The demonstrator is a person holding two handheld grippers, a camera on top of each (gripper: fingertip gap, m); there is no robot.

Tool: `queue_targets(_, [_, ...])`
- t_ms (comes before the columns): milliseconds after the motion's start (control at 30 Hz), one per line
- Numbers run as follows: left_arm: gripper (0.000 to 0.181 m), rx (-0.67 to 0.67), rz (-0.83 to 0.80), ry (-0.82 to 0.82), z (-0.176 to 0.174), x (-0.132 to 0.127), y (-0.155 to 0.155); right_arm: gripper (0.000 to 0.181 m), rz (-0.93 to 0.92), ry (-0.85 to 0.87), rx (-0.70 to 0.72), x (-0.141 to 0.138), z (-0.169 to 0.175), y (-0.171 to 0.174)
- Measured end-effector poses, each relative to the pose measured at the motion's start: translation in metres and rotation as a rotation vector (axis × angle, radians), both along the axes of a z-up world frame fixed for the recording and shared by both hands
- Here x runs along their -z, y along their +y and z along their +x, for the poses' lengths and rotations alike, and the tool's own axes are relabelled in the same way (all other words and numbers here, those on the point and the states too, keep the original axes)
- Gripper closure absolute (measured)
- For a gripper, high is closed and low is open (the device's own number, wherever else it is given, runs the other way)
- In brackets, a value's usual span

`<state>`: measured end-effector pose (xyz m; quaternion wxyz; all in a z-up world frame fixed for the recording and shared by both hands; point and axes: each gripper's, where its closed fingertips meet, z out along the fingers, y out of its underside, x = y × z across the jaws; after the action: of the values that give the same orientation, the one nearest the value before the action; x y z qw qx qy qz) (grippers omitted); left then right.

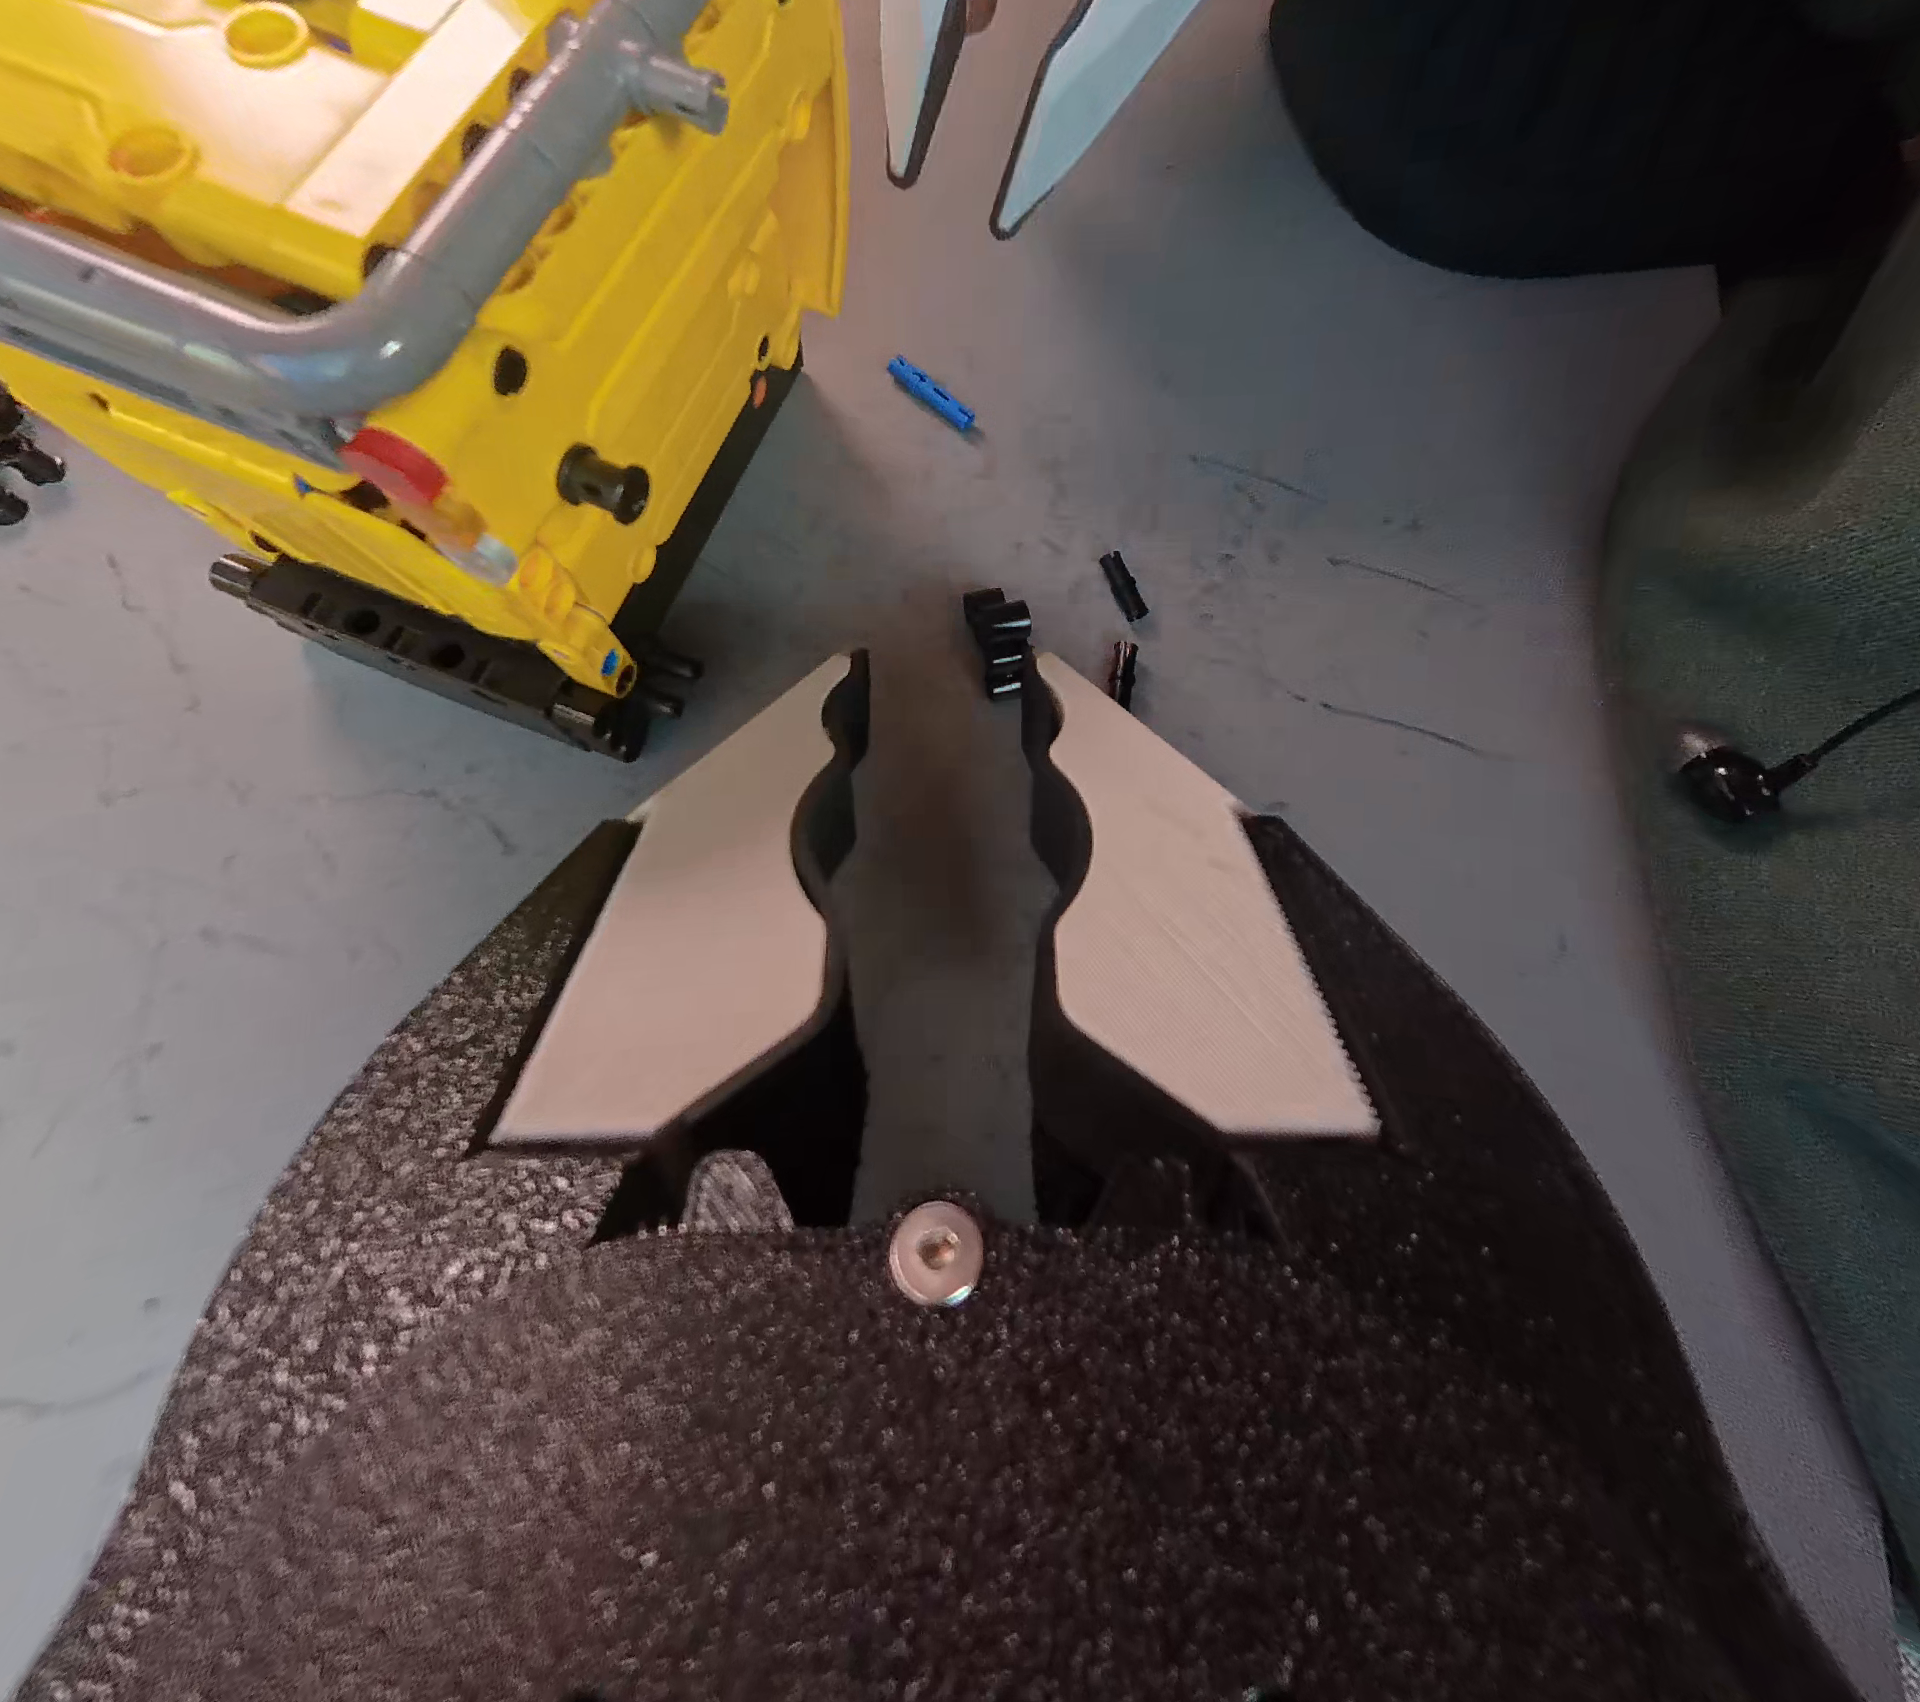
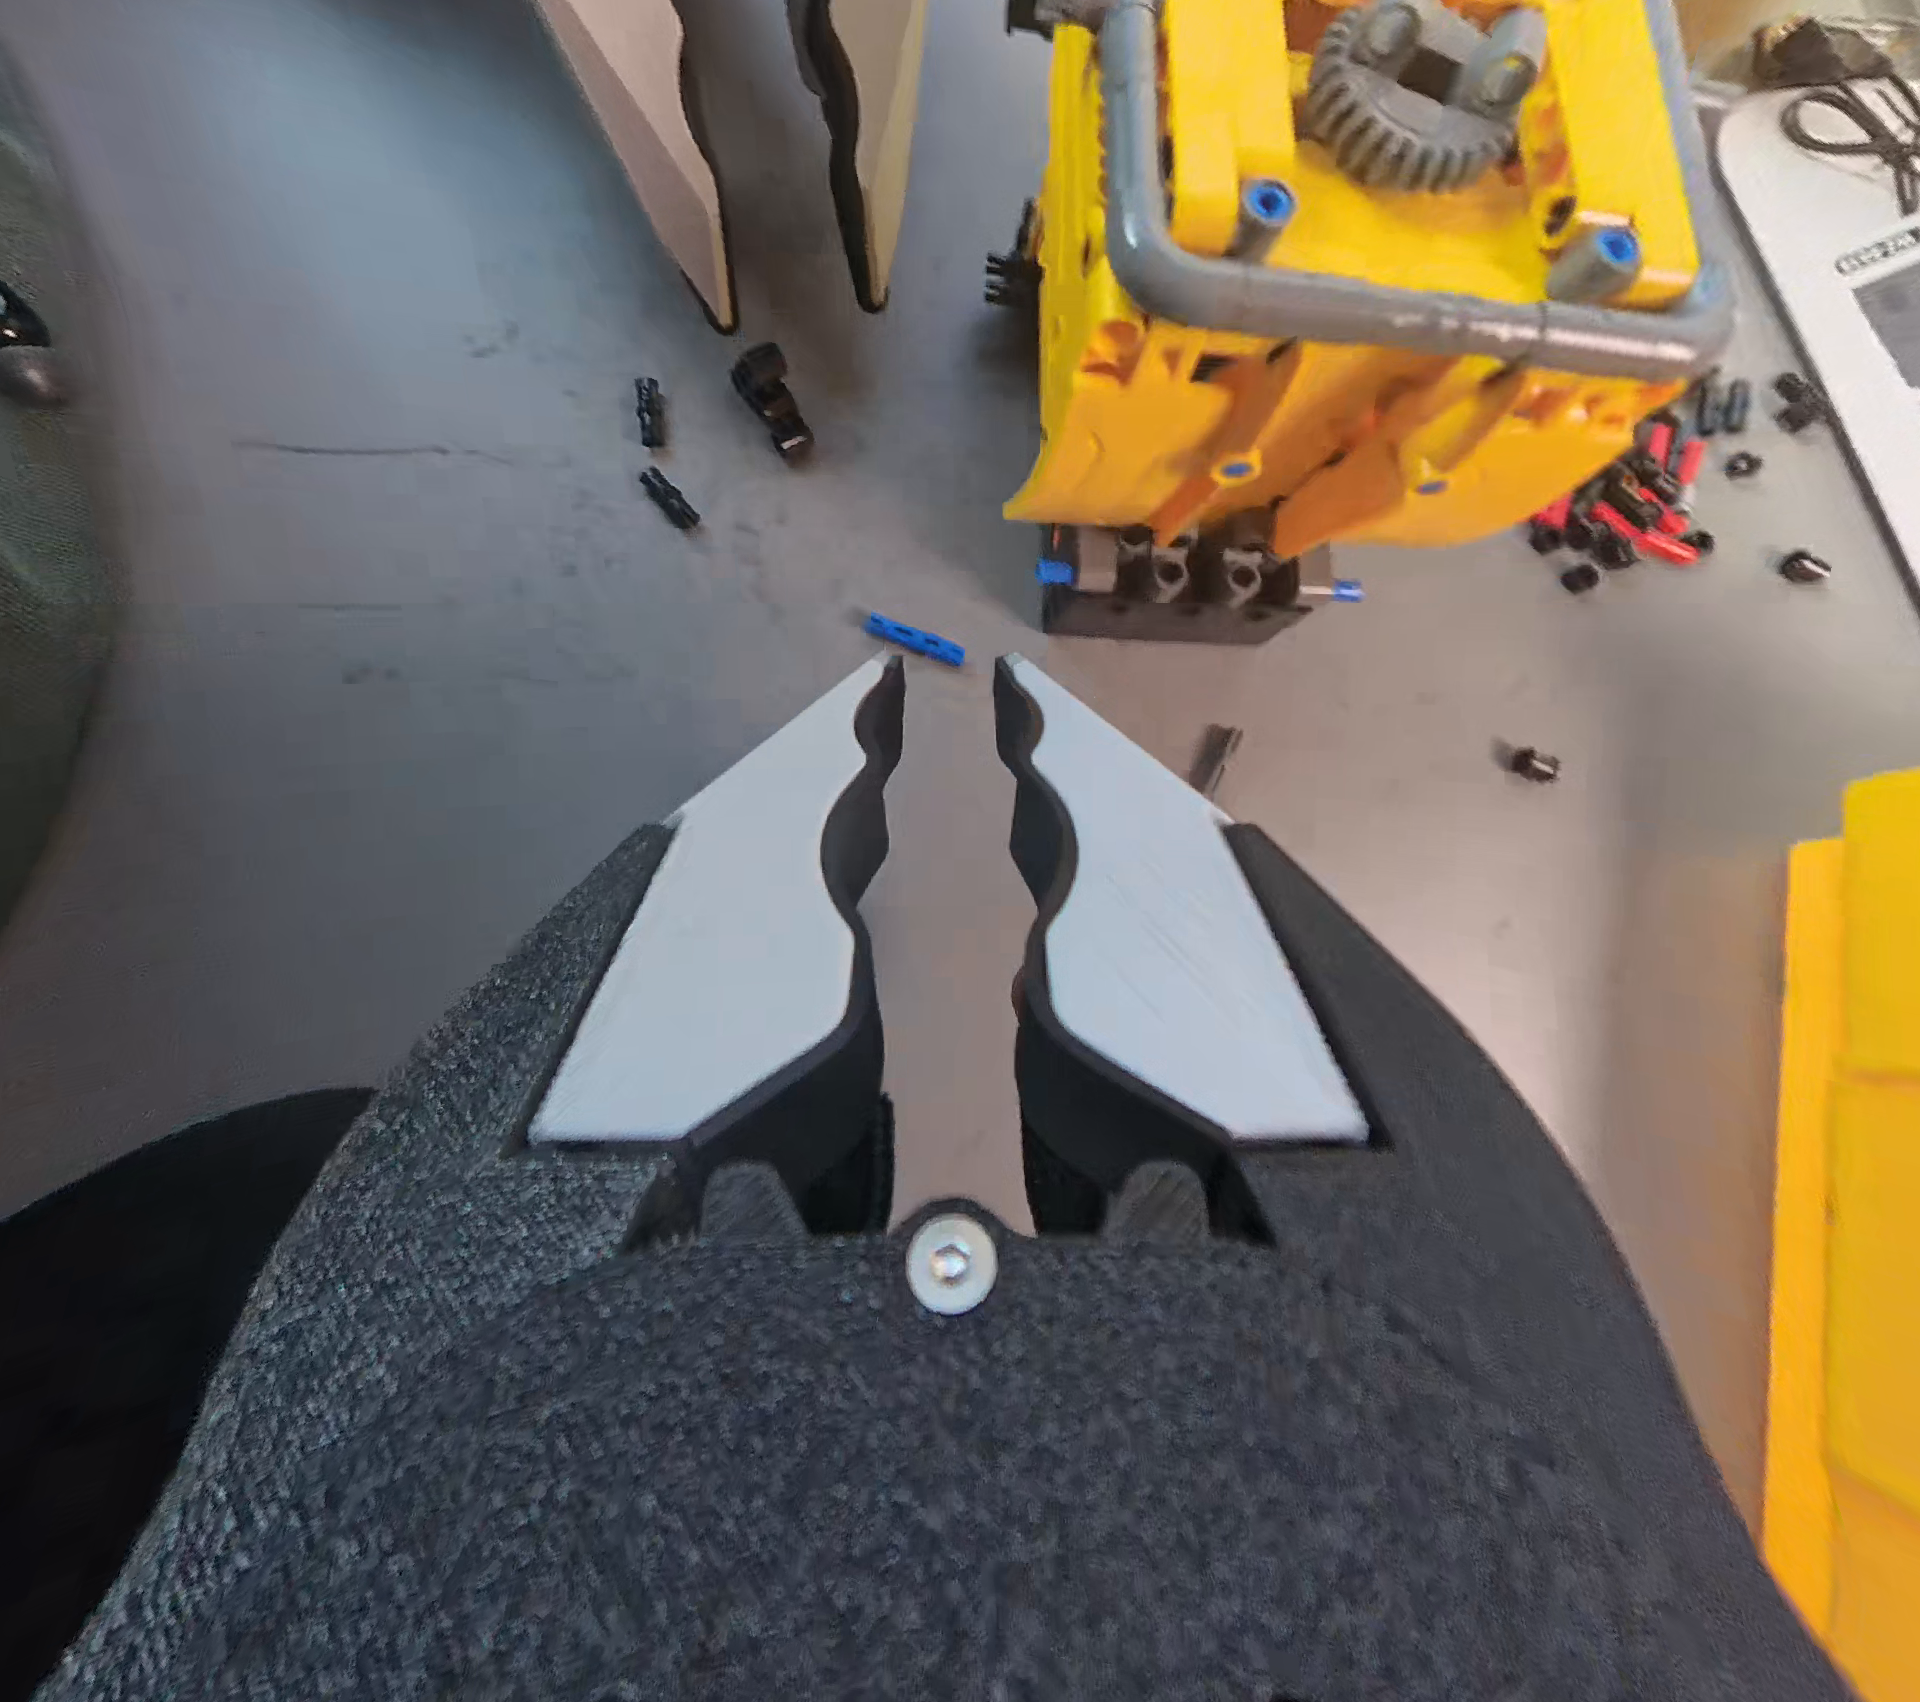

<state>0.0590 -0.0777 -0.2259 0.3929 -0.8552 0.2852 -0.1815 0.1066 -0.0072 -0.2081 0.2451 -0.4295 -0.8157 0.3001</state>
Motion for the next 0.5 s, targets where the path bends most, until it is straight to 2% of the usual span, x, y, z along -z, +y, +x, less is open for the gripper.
queue_targets(133, [0.153, 0.0, 0.003, -0.002, 0.0, -0.001, 0.0, 0.164, 0.01, -0.052, 0.023, 0.013, 0.009, 0.008])
queue_targets(267, [0.153, 0.011, -0.006, -0.001, 0.001, 0.001, -0.002, 0.164, 0.005, -0.064, -0.022, 0.022, 0.001, -0.005])
queue_targets(500, [0.153, 0.029, -0.002, -0.001, 0.004, -0.001, -0.004, 0.16, -0.003, -0.078, -0.04, 0.032, -0.012, -0.008])
